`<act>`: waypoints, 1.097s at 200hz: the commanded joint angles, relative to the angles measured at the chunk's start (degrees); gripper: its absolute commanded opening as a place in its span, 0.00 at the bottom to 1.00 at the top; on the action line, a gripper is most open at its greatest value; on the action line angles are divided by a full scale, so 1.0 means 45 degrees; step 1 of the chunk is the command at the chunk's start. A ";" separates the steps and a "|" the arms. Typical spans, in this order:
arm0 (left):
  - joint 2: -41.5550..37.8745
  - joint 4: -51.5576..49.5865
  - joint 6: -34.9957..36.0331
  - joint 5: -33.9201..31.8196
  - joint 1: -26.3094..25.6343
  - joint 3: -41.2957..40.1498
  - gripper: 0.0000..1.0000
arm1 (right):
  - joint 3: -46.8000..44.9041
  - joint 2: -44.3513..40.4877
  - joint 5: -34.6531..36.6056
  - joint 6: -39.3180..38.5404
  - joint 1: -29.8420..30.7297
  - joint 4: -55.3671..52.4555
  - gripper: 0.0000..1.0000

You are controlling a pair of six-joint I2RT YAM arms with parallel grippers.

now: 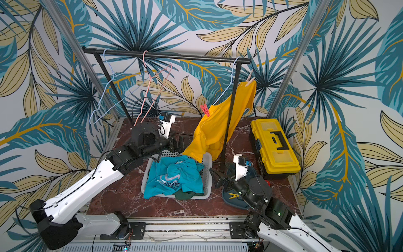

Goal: Remove the clothespins securing t-shirts to the hanger
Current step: Pick up the hanger from the clothes rail.

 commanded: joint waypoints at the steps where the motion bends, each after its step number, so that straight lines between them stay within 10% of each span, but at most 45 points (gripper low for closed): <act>1: 0.0274 -0.0354 0.0682 -0.0162 -0.0022 0.1079 1.00 | -0.0136 -0.0455 0.1774 -0.0522 0.0056 -0.1356 0.99; 60: 0.2054 -0.1562 0.1719 0.0439 -0.0038 0.3493 1.00 | -0.0336 -0.0702 0.4165 -0.1055 0.0046 -0.1336 1.00; 219: 0.2752 -0.1584 0.0600 0.1919 -0.0116 0.5192 1.00 | -0.1248 0.1485 0.2248 -0.1199 0.0046 0.0661 0.99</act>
